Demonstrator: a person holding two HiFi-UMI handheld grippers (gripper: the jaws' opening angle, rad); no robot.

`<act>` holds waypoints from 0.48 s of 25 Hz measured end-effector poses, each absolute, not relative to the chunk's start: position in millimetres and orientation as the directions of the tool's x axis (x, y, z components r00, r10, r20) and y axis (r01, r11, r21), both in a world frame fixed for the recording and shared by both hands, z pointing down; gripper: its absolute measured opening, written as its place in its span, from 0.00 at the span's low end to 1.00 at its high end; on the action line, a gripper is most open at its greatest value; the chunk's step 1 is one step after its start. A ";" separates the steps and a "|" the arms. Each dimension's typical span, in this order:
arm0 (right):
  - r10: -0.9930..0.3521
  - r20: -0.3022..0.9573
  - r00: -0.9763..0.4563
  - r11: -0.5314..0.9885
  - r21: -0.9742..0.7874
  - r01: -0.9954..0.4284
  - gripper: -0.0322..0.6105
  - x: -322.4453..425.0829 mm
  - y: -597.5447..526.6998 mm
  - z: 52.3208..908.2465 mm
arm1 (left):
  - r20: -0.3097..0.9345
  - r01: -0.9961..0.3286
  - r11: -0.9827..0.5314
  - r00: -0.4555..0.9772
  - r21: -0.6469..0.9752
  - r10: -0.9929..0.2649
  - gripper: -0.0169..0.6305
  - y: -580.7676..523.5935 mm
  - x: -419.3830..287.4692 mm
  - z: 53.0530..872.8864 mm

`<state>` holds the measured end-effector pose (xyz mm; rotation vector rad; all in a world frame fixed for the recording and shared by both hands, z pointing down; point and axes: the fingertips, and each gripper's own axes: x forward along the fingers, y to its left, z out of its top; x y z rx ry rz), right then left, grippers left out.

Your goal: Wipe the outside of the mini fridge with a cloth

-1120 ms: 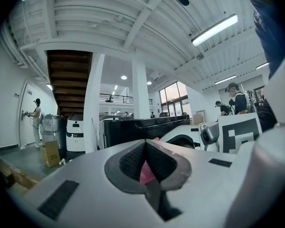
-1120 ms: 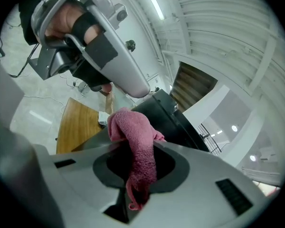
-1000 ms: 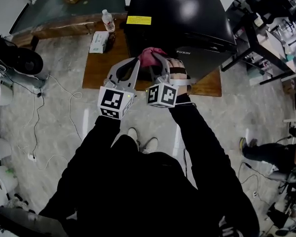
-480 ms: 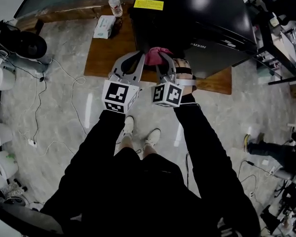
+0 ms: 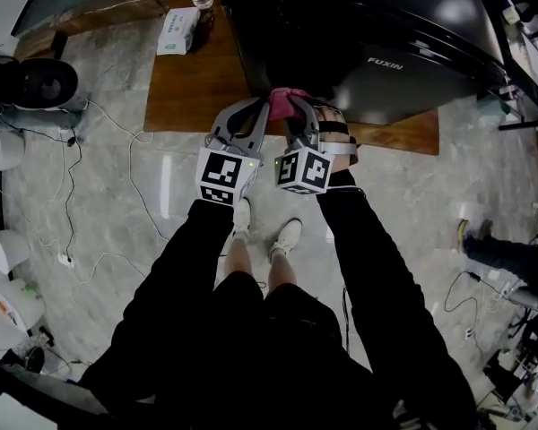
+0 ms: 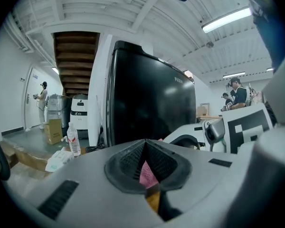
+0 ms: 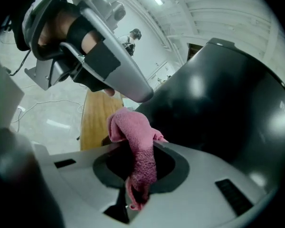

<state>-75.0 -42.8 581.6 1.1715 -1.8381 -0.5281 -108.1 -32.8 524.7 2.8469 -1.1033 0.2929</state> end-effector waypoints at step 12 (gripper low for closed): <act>-0.749 0.653 -0.116 0.589 0.575 -0.568 0.16 -70.4 -52.5 725.2 | 0.358 -0.685 -0.722 0.700 0.093 -0.618 0.04 -46.3 -110.1 653.4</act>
